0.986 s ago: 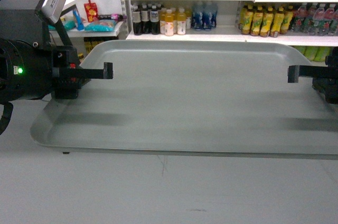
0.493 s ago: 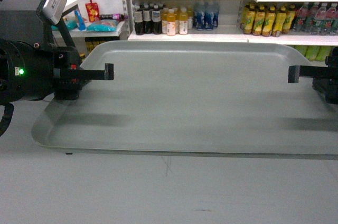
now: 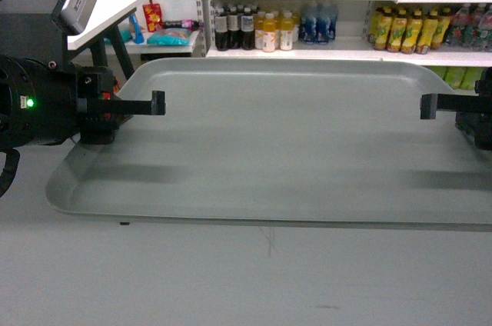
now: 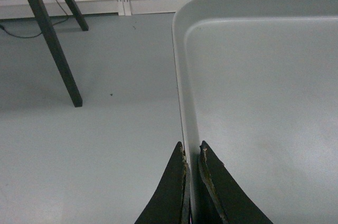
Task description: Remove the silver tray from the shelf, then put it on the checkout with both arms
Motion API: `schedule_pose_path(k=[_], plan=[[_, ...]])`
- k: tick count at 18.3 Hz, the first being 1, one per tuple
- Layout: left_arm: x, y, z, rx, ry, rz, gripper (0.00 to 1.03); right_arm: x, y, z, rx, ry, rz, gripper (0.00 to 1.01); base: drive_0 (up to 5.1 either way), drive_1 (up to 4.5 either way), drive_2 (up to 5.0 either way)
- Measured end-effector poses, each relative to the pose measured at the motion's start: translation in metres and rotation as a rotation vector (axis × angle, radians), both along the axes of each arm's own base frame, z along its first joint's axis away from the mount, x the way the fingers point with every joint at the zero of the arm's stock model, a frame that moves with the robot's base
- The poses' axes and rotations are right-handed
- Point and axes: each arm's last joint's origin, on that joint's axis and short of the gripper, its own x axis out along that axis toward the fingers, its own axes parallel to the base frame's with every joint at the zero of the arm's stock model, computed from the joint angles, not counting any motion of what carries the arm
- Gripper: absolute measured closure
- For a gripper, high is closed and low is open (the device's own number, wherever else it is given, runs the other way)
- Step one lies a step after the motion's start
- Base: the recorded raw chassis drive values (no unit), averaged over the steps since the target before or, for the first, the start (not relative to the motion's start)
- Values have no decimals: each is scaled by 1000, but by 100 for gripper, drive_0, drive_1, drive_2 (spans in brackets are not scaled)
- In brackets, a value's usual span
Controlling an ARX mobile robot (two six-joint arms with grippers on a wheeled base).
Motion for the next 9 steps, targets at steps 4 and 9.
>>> schedule_pose_path(k=[4, 9], plan=[[0, 0, 0, 0, 2, -1, 99, 0, 0, -1, 0, 2, 0, 98, -503, 242, 242], [0, 0, 0, 1, 2, 1, 99, 0, 0, -1, -1, 5, 0, 98, -502, 243, 243]])
